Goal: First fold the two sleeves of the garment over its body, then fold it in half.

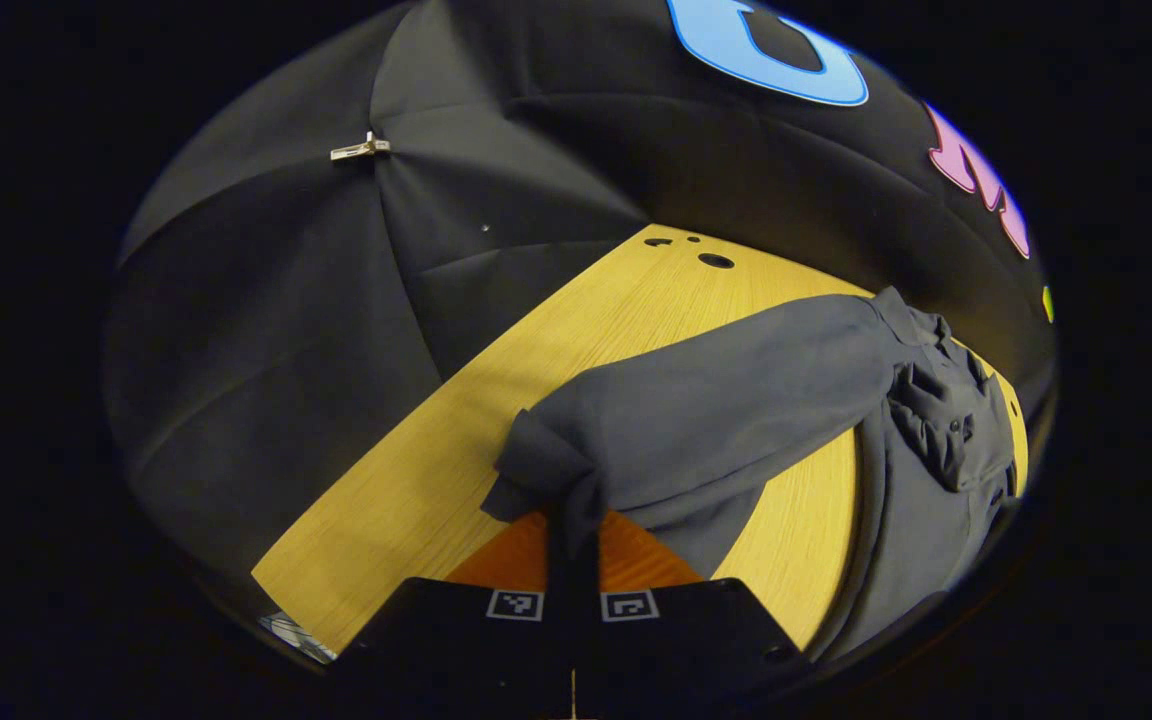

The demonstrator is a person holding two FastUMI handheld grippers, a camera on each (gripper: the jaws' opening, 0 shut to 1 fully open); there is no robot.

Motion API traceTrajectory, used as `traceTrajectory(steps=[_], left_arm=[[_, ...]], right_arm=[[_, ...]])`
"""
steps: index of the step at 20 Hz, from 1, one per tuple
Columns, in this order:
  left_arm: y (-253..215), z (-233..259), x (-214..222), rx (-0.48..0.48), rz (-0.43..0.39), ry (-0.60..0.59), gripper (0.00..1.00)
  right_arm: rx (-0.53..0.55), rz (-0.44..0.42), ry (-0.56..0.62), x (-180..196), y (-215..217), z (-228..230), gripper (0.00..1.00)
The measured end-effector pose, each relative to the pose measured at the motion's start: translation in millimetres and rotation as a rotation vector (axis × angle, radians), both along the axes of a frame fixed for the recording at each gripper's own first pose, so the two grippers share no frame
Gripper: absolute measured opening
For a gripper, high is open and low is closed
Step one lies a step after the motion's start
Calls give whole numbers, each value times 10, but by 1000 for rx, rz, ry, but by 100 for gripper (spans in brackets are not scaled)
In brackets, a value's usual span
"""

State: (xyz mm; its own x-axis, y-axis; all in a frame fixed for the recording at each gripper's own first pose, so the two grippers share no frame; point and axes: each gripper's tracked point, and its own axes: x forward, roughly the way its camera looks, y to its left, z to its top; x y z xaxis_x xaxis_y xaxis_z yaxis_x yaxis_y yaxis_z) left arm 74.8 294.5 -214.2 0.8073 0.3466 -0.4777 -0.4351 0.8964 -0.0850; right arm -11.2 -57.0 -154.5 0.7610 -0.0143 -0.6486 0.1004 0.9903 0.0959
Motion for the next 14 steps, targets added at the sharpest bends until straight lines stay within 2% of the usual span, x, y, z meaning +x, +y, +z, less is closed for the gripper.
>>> traceTrajectory(steps=[4,5,6,9,14], left_arm=[[-332,506,103,-17,-8,-85,6],[-413,650,152,-15,-16,-109,3],[-486,758,205,-16,-25,-122,7],[-764,1067,396,-32,-58,-179,7],[-1396,1591,686,-43,-168,-256,6]], right_arm=[[2,30,6,14,-105,-54,99],[5,35,3,24,-127,-59,99],[10,37,1,39,-155,-65,99],[29,39,-5,64,-236,-47,99],[40,25,-20,71,-400,-65,99]])
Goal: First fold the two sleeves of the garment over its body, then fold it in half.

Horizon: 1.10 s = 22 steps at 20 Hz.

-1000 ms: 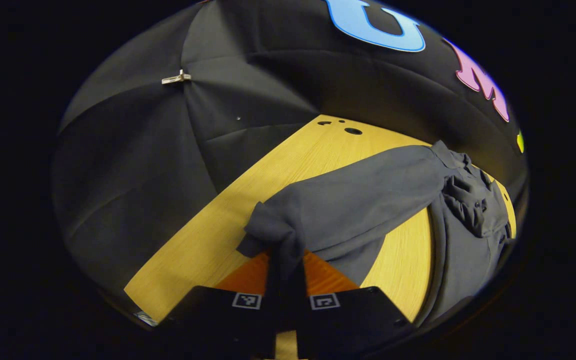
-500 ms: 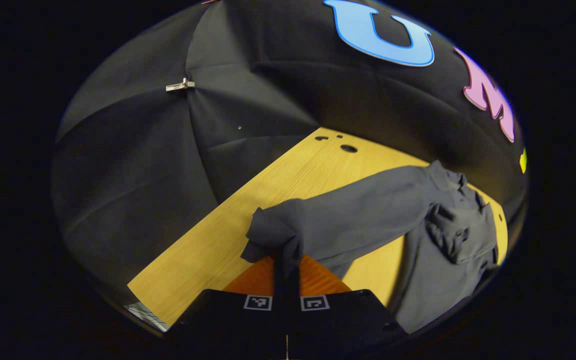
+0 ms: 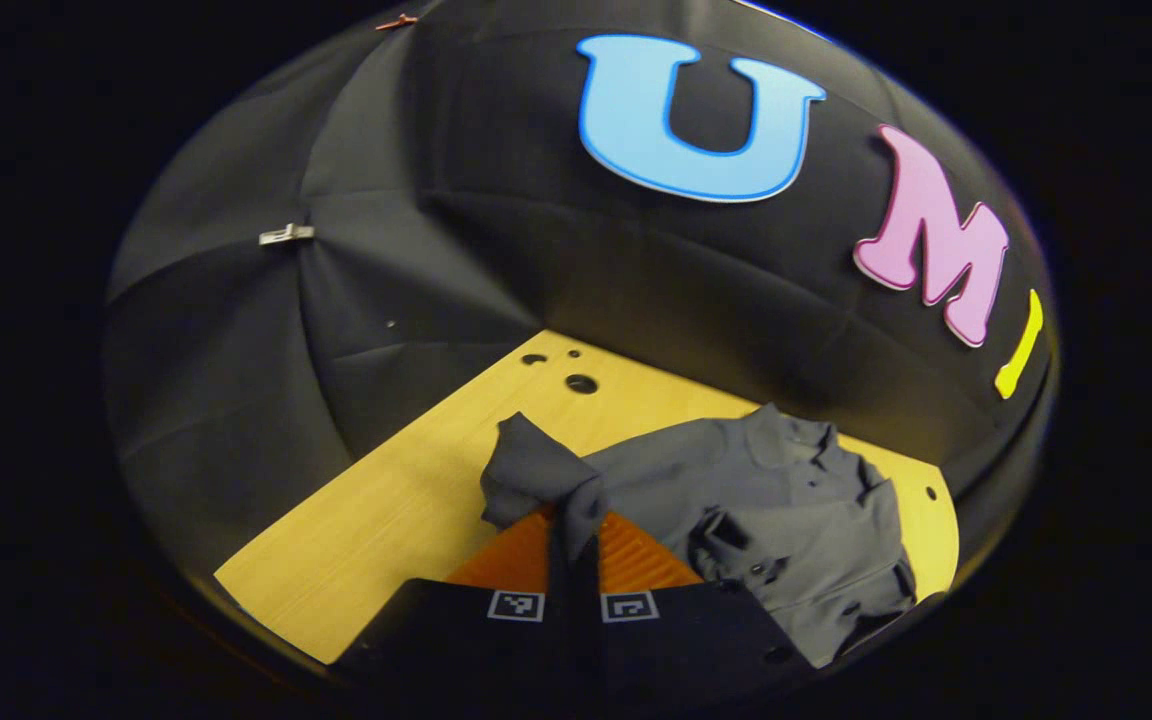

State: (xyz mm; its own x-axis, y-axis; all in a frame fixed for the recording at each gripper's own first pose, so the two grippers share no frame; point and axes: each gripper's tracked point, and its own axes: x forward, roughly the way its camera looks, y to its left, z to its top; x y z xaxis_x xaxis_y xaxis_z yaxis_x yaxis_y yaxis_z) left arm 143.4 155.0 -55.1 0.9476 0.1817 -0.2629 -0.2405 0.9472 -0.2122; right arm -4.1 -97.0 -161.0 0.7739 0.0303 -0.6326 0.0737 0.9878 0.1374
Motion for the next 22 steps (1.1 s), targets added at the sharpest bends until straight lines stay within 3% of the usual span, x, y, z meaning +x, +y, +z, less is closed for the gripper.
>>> traceTrajectory(steps=[8,11,22], left_arm=[[-1354,356,478,-16,-225,-42,6],[-1890,287,613,-60,-325,-11,6],[-3502,-70,864,-33,-582,84,6]], right_arm=[[53,-55,26,-67,-271,-209,99],[85,-75,42,-103,-358,-297,99],[112,-93,77,-102,-572,-503,99]])
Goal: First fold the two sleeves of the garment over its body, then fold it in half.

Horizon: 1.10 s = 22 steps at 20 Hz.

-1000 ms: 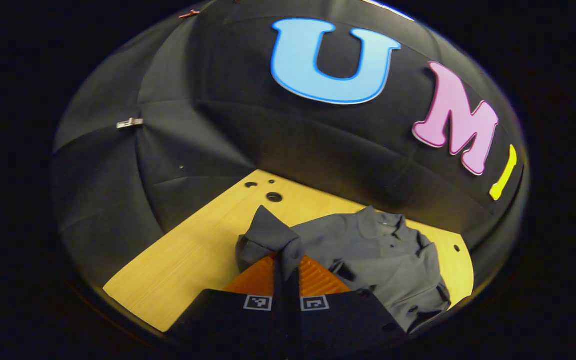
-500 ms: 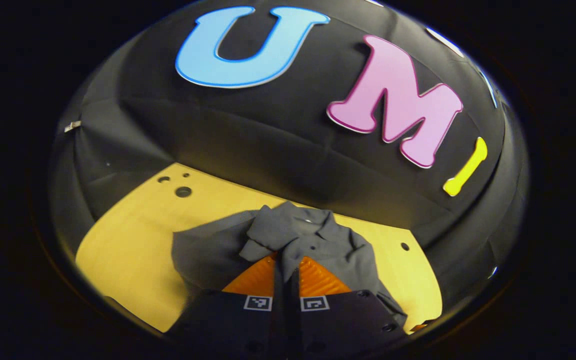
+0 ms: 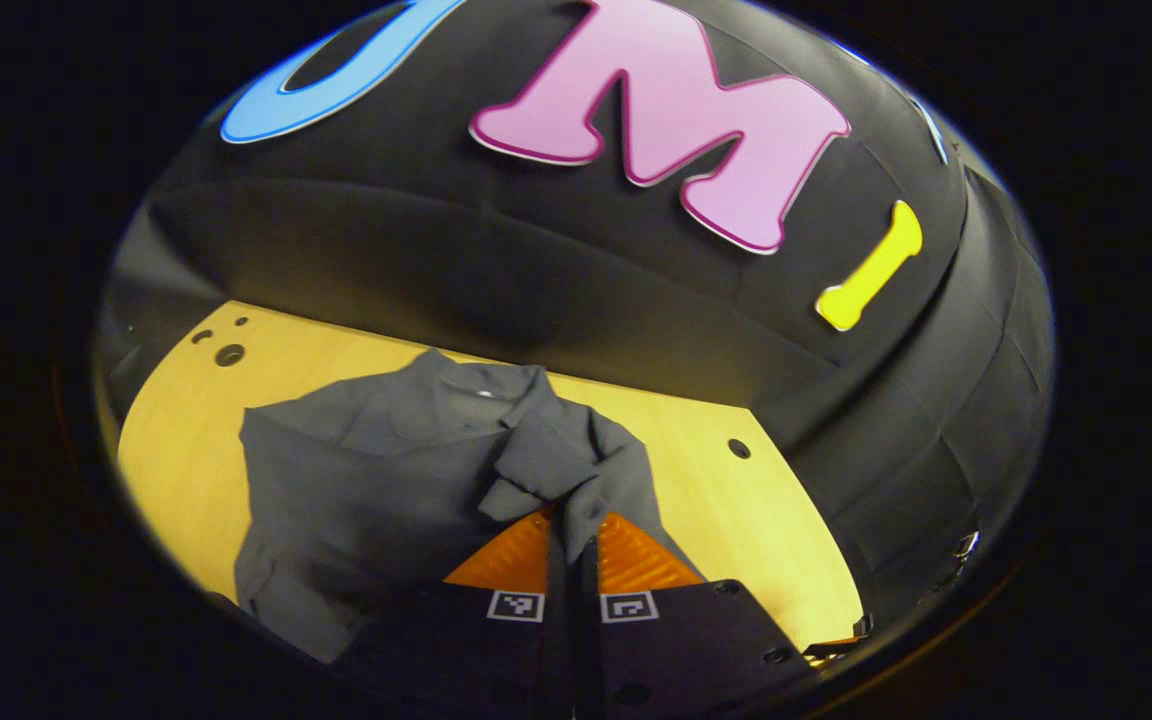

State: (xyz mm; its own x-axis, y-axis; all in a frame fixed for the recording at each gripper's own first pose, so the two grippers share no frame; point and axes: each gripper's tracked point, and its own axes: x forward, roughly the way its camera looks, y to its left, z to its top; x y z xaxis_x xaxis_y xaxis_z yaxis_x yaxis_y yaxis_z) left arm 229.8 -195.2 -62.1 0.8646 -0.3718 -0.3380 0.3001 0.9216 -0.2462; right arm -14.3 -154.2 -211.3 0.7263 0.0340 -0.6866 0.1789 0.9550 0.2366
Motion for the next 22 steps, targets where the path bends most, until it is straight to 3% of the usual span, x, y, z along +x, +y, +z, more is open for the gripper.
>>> traceTrajectory(steps=[6,8,11,12,14,18,19,22], left_arm=[[-536,-356,82,62,-84,74,8],[-573,-470,133,122,-77,87,9],[-637,-535,137,137,-77,97,15],[-647,-560,130,138,-80,105,13],[-664,-557,87,112,-93,112,30],[-353,-486,-42,96,-57,94,90],[-208,-472,-105,101,-40,86,98],[359,-492,-430,136,4,69,96]], right_arm=[[7,6,20,-51,-20,-90,99],[13,-2,29,-62,-14,-109,99],[24,5,43,-88,26,-158,99],[24,9,46,-99,40,-169,99],[22,20,44,-96,66,-172,99],[14,50,49,-46,166,-175,99],[14,57,51,-38,201,-174,99],[-1,85,60,-34,273,-203,99]])
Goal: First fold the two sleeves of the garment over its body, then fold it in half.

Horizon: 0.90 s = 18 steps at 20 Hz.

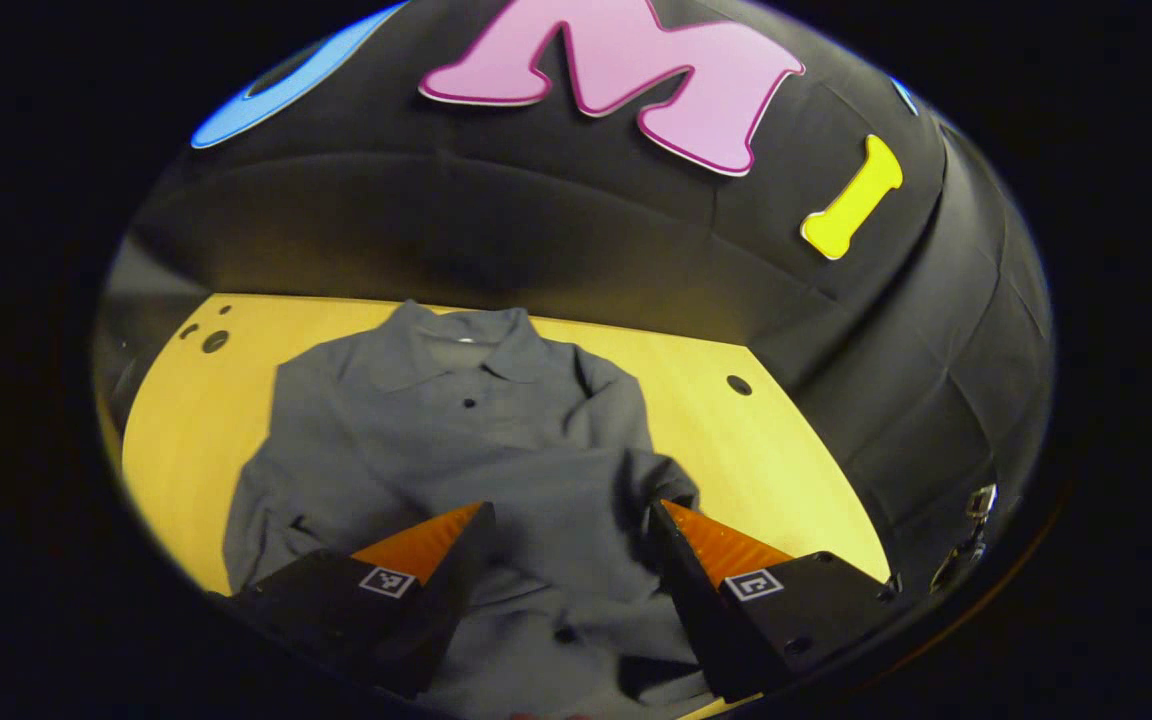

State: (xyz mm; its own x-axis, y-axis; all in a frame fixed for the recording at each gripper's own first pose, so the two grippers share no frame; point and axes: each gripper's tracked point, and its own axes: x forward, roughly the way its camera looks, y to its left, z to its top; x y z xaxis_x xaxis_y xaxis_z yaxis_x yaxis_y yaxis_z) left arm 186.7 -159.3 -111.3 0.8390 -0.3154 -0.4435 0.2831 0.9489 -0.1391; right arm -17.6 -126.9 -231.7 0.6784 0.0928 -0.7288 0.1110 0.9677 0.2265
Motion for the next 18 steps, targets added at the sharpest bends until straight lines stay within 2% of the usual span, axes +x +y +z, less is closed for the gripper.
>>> traceTrajectory(steps=[2,3,4,7,10,13,14,17,18], left_arm=[[446,-92,-270,44,38,2,96],[685,-168,-438,67,59,7,92],[919,-247,-597,89,83,12,96],[1575,-600,-1085,149,174,63,96],[2068,-970,-1514,167,261,142,96],[2368,-1234,-1812,145,321,196,96],[2424,-1305,-1877,136,333,204,100],[2519,-1432,-2000,128,352,221,92],[2528,-1458,-1998,128,352,222,96]], right_arm=[[-11,13,19,-8,23,-57,99],[-14,12,32,-9,37,-94,99],[-15,10,44,-16,38,-132,99],[-42,1,85,-55,26,-242,99],[-29,2,110,-47,143,-283,99],[9,17,126,-42,360,-272,99],[18,29,135,-37,458,-270,99],[22,77,153,-46,769,-298,99],[11,96,155,-39,861,-311,99]])
